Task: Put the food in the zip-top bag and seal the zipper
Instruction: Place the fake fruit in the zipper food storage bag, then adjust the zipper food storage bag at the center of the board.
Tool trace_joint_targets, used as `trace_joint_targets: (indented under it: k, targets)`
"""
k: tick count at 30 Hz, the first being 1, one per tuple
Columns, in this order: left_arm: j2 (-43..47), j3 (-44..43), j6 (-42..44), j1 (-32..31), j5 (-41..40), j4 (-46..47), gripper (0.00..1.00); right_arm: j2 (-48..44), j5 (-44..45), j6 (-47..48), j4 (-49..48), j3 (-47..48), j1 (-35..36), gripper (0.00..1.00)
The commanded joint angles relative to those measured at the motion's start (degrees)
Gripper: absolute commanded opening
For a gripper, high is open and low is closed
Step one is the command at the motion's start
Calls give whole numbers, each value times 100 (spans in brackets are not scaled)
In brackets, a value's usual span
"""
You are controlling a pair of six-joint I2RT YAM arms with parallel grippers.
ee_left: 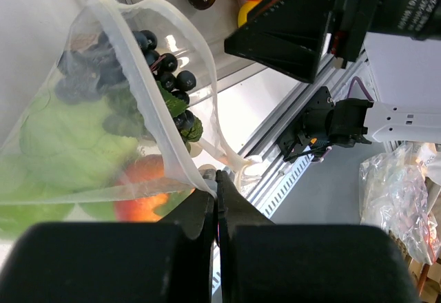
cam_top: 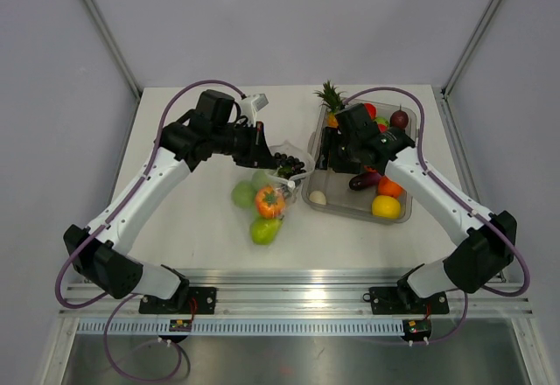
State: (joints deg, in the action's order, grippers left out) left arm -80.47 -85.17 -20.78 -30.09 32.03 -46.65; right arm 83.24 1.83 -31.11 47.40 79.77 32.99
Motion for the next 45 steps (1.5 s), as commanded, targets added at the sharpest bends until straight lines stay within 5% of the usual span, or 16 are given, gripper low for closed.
trace_joint_targets:
  k: [1, 14, 19, 22, 28, 35, 41, 45]
  targets:
    - [101, -360, 109, -24, 312, 297, 0, 16, -462, 114, -477, -31, -152, 63]
    - [110, -387, 118, -24, 427, 324, 0, 323, -1096, -17, -1065, -347, -399, 57]
    - [171, -369, 223, -15, 322, 210, 0, 351, -1430, -193, -1539, -655, -408, 13]
    - [189, -369, 275, -6, 172, 139, 0, 307, -1597, -246, -1751, -647, -408, 0]
    - [242, -317, 136, 73, -257, -10, 0, 421, -1975, -167, -1857, 54, -276, 0]
    - [-109, -614, -225, 73, -759, -89, 0, 685, -1844, -149, -1312, 1374, 655, 0]
    - [-224, -870, -225, 73, -892, -46, 0, 482, -1089, -229, -1347, 1200, 717, 0]
    - [-513, -283, -277, 91, -839, 296, 0, 1061, -817, -44, -1374, 1041, 709, 0]
